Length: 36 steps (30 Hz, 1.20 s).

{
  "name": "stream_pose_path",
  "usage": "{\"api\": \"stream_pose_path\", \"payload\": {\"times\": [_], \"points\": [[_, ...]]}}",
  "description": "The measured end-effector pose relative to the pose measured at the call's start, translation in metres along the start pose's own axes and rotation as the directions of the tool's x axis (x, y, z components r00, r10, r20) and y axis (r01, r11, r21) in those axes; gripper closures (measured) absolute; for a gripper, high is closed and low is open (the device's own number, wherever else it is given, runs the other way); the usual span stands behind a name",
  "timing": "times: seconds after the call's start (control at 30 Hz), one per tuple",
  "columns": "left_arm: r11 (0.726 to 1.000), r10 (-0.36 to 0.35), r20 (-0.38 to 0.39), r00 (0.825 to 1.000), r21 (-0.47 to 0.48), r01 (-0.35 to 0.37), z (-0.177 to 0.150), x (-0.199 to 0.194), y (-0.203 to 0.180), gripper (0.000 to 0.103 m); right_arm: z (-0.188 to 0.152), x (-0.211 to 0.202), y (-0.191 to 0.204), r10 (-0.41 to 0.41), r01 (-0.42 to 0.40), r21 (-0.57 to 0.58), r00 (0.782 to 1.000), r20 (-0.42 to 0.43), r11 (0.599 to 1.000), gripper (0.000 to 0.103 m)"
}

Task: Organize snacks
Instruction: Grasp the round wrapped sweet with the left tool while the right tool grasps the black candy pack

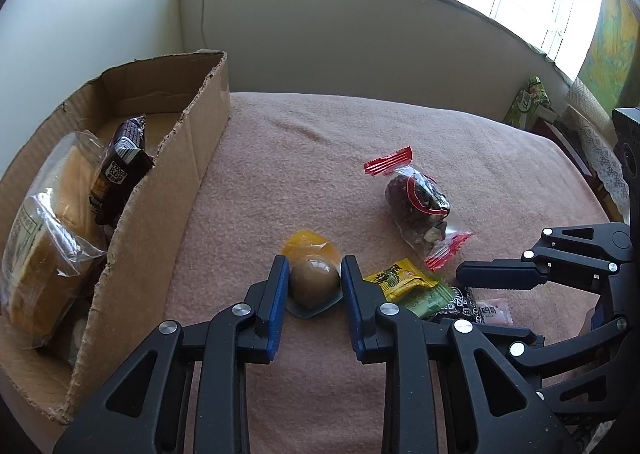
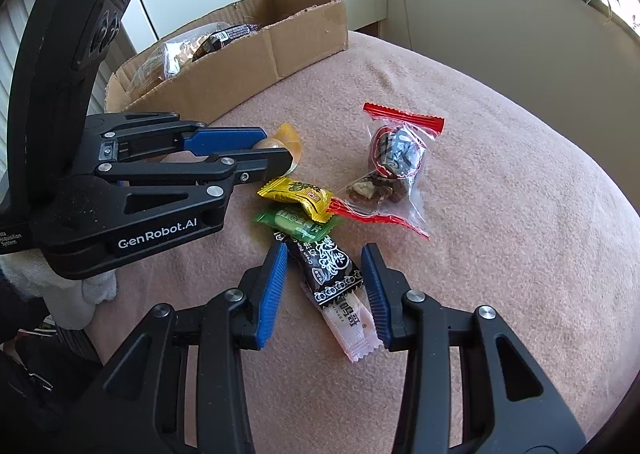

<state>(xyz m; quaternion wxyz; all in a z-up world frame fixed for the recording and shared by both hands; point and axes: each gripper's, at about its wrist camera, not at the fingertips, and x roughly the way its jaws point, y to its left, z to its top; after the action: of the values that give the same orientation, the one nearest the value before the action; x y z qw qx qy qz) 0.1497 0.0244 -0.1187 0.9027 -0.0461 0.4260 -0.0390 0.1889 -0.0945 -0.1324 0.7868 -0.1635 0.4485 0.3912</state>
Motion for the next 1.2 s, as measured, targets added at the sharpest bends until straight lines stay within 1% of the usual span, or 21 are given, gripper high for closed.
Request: {"api": "stream_pose_path", "payload": {"times": [0.3,0.37,0.47,0.53,0.63,0.67,0.9,1.07,1.2], "points": [[0.999,-0.027,0.001,1.000,-0.017,0.027,-0.002,-0.003,0.012,0.079,0.011,0.008,0.003,-0.007,0.005,-0.054,1.000,-0.027,0.999,0.062],[0.999,-0.030,0.002,1.000,-0.019,0.030,-0.002,-0.004,0.014,0.079,0.011,0.008,0.005,0.006,-0.008,-0.068,0.999,-0.035,0.998,0.059],[0.999,-0.033,0.004,0.999,-0.023,0.033,-0.003,-0.004,0.015,0.079,0.012,0.011,0.010,-0.002,-0.003,-0.103,0.999,-0.047,0.995,0.059],[0.999,-0.035,0.005,0.999,-0.026,0.035,-0.003,-0.004,0.016,0.079,0.011,0.010,0.011,0.014,-0.019,-0.105,0.999,-0.049,0.994,0.059],[0.999,-0.037,0.005,0.999,-0.027,0.037,-0.003,-0.004,0.016,0.079,0.010,0.010,0.011,0.016,-0.021,-0.096,0.999,-0.050,0.995,0.074],[0.999,-0.037,0.005,0.999,-0.028,0.038,-0.003,-0.004,0.017,0.079,0.009,0.009,0.010,0.019,-0.023,-0.089,0.999,-0.048,0.996,0.076],[0.999,-0.045,0.012,0.999,-0.021,0.045,-0.002,-0.009,0.014,0.079,0.001,-0.003,0.009,0.003,-0.005,-0.066,1.000,-0.026,0.998,0.076],[0.998,-0.063,0.027,0.998,-0.021,0.063,-0.003,-0.019,0.010,0.079,-0.007,-0.020,0.006,-0.019,0.019,-0.036,1.000,0.004,0.999,0.077],[0.997,-0.077,0.042,0.996,-0.022,0.078,-0.004,-0.028,0.008,0.079,-0.011,-0.034,0.001,-0.023,0.023,-0.003,0.999,0.031,1.000,0.077]]}}
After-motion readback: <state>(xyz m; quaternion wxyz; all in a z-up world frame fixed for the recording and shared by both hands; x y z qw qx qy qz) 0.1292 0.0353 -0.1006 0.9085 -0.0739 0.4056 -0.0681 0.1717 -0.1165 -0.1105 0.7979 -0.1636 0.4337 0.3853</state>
